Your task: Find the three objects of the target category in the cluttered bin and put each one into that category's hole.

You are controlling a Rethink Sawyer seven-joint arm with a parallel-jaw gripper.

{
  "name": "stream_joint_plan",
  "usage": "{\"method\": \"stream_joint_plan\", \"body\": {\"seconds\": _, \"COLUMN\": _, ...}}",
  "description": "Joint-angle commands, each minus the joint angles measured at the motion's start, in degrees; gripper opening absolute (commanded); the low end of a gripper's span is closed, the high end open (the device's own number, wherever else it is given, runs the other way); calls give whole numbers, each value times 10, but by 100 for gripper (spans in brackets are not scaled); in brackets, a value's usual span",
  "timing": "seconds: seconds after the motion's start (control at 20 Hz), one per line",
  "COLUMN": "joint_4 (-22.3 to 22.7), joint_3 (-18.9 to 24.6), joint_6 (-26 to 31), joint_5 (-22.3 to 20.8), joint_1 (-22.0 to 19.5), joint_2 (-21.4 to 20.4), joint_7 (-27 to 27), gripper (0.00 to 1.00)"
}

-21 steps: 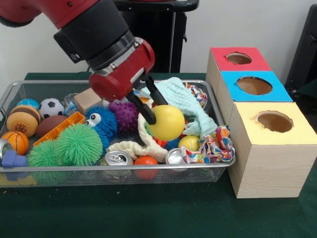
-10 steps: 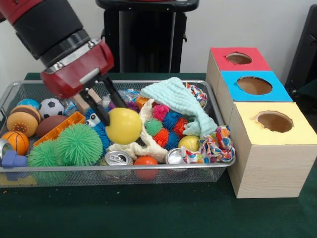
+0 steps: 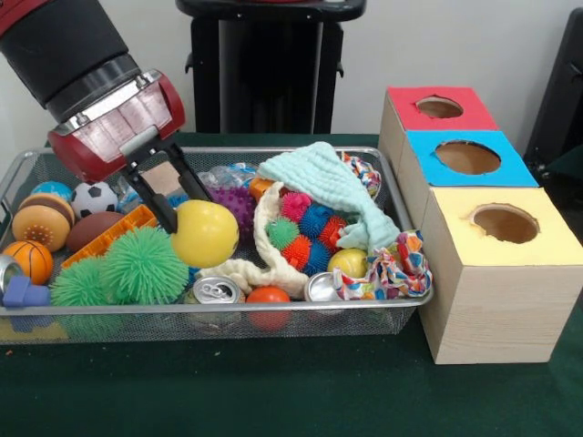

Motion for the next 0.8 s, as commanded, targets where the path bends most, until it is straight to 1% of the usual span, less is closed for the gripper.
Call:
{"method": "stream_joint_plan", "body": {"seconds": 0.05, "joint_4": -29, "joint_3": 4, "joint_6": 116, "joint_5": -68, "joint_1": 2, "joint_2": 29, "joint_7": 24, "gripper": 0}}
{"method": "stream_joint_plan", "body": {"seconds": 0.15, "joint_4": -46, "joint_3": -6, "joint_6": 134, "joint_5": -105, "joint_1": 10, "joint_2": 31, "joint_7": -6, "gripper": 0}}
{"method": "stream_joint_plan", "body": {"seconds": 0.3, "joint_4": -76, "joint_3": -7, "joint_6": 161, "joint_5": -147, "joint_1": 10, "joint_2": 37, "joint_7": -25, "gripper": 0}}
{"method": "stream_joint_plan", "body": {"seconds": 0.5, "joint_4": -112, "joint_3": 19, "joint_6": 207, "joint_5": -178, "joint_1": -10, "joint_2": 47, "joint_7": -53, "gripper": 0}}
{"method": "stream_joint_plan", "body": {"seconds": 0.55, "joint_4": -119, "joint_3": 23, "joint_6": 208, "joint_5": -188, "joint_1": -13, "joint_2": 51, "joint_7": -60, "gripper": 0}}
{"method": "stream_joint_plan", "body": {"seconds": 0.8, "joint_4": -133, "joint_3": 43, "joint_6": 239, "joint_5": -238, "joint_1": -25, "joint_2": 52, "joint_7": -101, "gripper": 0}}
